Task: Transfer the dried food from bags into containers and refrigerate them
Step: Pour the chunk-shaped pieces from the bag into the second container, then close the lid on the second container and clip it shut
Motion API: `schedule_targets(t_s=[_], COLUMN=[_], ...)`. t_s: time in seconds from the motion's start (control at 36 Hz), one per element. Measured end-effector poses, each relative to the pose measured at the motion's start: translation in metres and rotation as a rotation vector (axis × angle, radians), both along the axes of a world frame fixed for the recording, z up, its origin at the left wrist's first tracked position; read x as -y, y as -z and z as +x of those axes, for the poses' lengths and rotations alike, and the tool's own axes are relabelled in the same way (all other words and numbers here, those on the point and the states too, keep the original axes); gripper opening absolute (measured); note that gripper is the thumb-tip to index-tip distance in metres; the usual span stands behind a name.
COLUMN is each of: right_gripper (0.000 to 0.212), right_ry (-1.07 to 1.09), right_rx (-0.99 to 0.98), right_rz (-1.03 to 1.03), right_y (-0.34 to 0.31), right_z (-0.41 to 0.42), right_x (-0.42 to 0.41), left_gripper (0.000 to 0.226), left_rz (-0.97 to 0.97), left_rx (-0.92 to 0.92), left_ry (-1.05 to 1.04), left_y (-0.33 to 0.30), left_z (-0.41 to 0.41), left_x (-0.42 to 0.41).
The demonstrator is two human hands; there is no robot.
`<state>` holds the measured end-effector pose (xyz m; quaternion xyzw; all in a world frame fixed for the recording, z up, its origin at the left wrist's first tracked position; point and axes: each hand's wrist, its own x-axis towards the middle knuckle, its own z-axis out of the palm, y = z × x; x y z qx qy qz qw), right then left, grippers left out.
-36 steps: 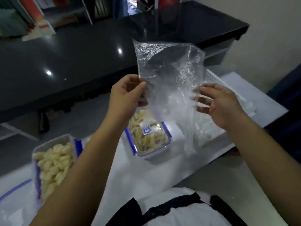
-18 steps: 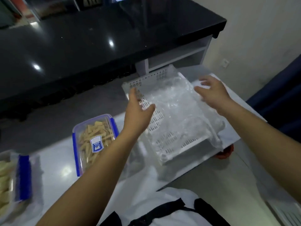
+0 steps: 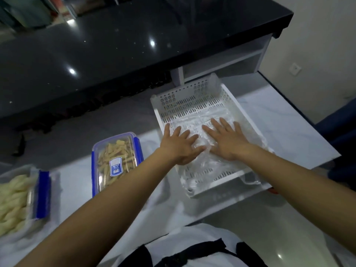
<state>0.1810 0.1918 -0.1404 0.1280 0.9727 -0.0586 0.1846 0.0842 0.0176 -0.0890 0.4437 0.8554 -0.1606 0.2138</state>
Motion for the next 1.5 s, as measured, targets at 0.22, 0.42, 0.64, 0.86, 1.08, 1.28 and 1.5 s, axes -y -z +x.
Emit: schedule_targets(t_s=[0.22,0.42,0.64,0.86,1.08,1.28,1.5], right_gripper=[0.067,0.064,0.065,0.070,0.068,0.068,0.070], right_ry=[0.047,0.032,-0.301,-0.546,-0.572,-0.605,-0.273], right_rx=[-0.025,-0.304,-0.345,-0.093,0.077,0.087,0.213], right_rz=[-0.104,-0.348,-0.597,-0.631,-0.499,-0.610,-0.826], right_y=[-0.035,-0.115,-0.149,-0.103,-0.075,-0.070,-0.043], right_z=[0.001,-0.014,-0.039,-0.051,-0.053,-0.060,-0.073], right_x=[0.005,0.056,0.211,0.360,0.468,0.569,0.660], left_gripper=[0.069,0.067,0.075,0.081,0.085,0.085,0.081], left_rz=[0.155,0.611,0.705,0.724,0.532,0.655,0.629], left_rx=[0.018,0.036,-0.090,-0.138,-0.045,0.029,0.075], left_ry=[-0.029,-0.375,-0.940,-1.455,-1.636,-1.576,-1.347], left_y=[-0.015,-0.048,-0.057,-0.031,0.019,0.032,0.054], left_z=[-0.009,-0.004,0.034,0.080,0.075,0.037,0.002], left_x=[0.021,0.121,0.299,0.460,0.585,0.654,0.698])
